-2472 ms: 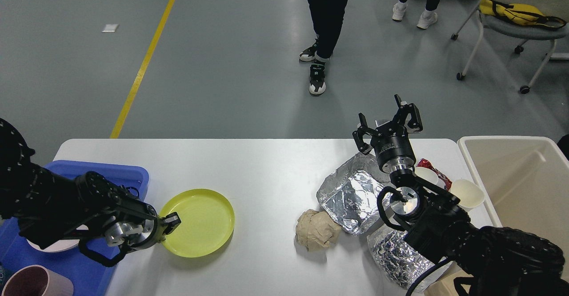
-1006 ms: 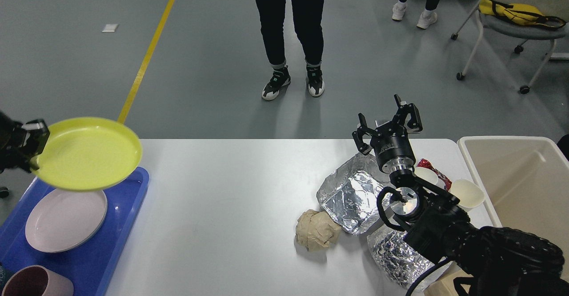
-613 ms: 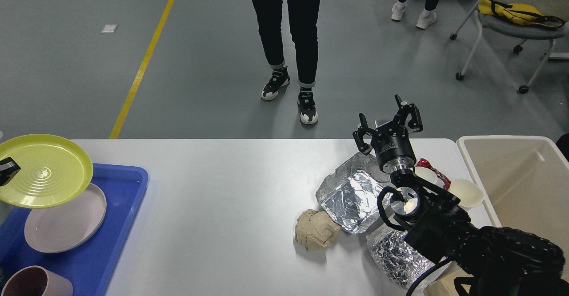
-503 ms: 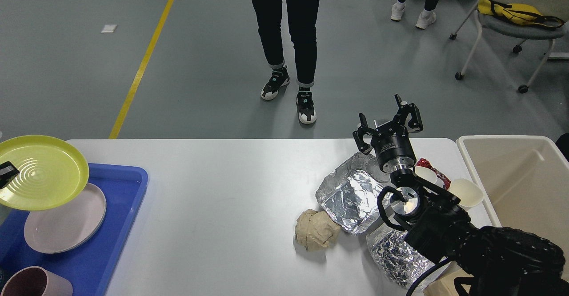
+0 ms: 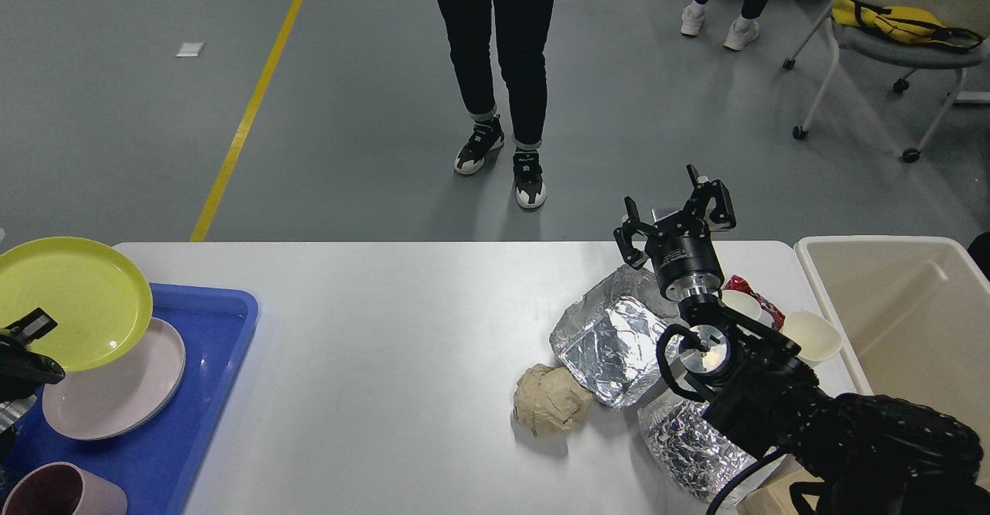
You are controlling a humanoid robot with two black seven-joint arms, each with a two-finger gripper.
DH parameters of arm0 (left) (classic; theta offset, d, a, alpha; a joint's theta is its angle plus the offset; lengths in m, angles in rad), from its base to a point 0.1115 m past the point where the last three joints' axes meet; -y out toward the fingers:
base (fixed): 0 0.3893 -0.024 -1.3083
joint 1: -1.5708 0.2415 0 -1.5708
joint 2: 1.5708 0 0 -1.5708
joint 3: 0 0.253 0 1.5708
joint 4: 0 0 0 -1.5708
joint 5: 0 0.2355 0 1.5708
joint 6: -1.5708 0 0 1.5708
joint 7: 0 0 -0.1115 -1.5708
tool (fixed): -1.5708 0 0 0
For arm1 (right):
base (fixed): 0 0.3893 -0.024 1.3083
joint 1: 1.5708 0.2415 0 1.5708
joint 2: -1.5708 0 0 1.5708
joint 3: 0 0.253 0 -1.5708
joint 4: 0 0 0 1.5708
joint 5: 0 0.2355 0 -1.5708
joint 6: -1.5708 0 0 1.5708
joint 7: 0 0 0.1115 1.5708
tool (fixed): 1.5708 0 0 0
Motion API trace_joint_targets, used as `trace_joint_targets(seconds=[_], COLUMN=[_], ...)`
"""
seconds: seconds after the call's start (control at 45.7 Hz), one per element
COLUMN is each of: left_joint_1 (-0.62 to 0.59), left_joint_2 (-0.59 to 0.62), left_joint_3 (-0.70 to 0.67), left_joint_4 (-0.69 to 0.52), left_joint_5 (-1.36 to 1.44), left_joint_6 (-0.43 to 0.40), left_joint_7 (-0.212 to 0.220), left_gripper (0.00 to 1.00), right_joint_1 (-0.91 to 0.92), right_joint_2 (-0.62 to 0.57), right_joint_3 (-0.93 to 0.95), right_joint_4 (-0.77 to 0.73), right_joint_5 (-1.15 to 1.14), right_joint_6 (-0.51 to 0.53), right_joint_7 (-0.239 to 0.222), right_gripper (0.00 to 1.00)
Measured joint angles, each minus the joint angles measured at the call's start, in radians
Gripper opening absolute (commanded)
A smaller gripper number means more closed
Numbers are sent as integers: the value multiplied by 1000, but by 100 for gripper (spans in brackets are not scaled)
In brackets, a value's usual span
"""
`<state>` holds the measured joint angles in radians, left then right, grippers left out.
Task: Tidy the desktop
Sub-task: 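Lower the yellow plate onto the pink plate in the blue tray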
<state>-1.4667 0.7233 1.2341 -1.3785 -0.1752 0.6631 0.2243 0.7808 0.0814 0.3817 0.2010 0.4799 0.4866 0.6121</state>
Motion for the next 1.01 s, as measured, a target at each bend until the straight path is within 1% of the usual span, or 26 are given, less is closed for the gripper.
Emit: trace_joint_targets(seconds=[0.175,0.481,0.678,1.006], left_joint_1=[14,8,4,14], left_joint_2=[-5,-2,1,-4], left_joint_3=[2,15,47,50], left_joint_4=[-9,-52,-92,-115], left_joint_5=[3,18,61,67], left_joint_6=[17,19,27,29], left_joint_7=[0,0,4,2], left_gripper=[0,0,0,1], right_joint_1=[0,0,0,0], right_joint_2=[0,0,0,0], right_joint_3=[0,0,0,0], right_joint_4=[0,0,0,0], right_joint_5=[0,-1,-1,0], right_joint_6=[0,1,1,0], right_joint_7=[0,0,0,0], right_gripper=[100,100,100,100])
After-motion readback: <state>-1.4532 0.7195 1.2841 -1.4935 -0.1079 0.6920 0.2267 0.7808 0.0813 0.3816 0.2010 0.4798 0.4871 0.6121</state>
